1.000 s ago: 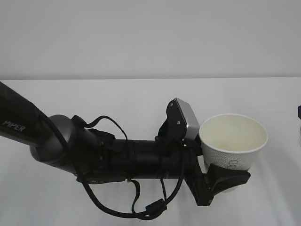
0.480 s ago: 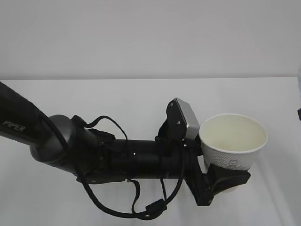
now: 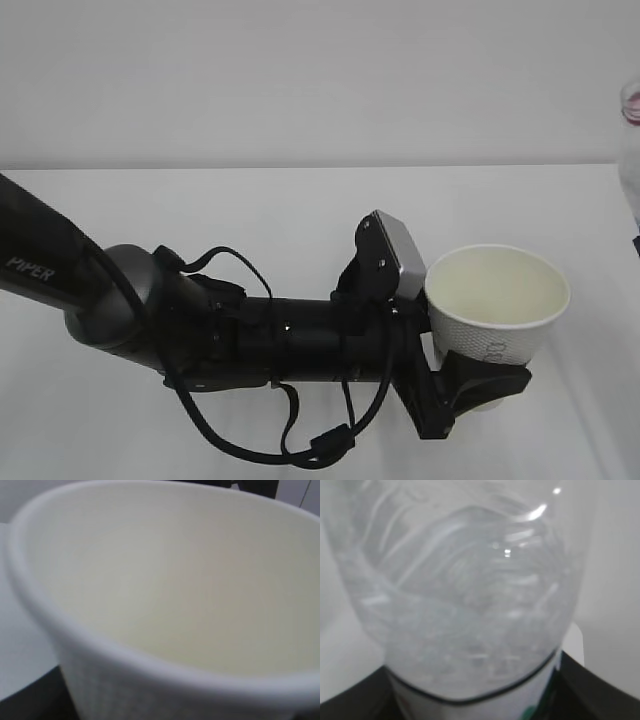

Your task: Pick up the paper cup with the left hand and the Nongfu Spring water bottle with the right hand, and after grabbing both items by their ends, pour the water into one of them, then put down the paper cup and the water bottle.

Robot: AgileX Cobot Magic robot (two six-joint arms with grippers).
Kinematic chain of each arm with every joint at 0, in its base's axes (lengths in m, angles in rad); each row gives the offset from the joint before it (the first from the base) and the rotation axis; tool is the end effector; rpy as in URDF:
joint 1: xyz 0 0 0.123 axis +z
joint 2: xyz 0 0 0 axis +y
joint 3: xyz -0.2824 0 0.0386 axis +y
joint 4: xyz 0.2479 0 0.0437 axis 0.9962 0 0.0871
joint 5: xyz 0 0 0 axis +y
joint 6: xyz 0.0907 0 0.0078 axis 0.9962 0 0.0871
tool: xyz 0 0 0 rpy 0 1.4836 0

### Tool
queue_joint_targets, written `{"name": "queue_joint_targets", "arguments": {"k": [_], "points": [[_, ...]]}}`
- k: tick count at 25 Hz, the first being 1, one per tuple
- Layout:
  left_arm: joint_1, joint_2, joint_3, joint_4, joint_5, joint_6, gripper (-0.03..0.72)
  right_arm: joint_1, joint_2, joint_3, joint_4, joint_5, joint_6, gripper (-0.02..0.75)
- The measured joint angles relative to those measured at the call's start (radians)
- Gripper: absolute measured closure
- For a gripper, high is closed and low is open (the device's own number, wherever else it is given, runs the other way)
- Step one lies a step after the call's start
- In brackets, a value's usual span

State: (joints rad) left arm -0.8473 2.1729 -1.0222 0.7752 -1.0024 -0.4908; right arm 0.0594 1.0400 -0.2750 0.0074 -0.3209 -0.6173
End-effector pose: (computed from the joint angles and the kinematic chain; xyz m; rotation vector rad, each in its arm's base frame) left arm 0.2276 -0.3387 0.1090 1.1926 1.4869 -1.1576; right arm 0.1844 0.0108 0.2140 -0.6378 1.8379 -0.3696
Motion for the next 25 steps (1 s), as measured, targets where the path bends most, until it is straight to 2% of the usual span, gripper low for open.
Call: {"name": "queue_joint_targets", "arguments": {"k": [7, 25], "points": [[0.000, 0.000, 0.000, 0.000, 0.001, 0.000, 0.140, 0.000, 0.000, 0.000, 0.000, 0.000, -0.096, 0.280], [0.000, 0.000, 0.000, 0.000, 0.001, 0.000, 0.140, 0.000, 0.000, 0.000, 0.003, -0.026, -0.102, 0.280]]}}
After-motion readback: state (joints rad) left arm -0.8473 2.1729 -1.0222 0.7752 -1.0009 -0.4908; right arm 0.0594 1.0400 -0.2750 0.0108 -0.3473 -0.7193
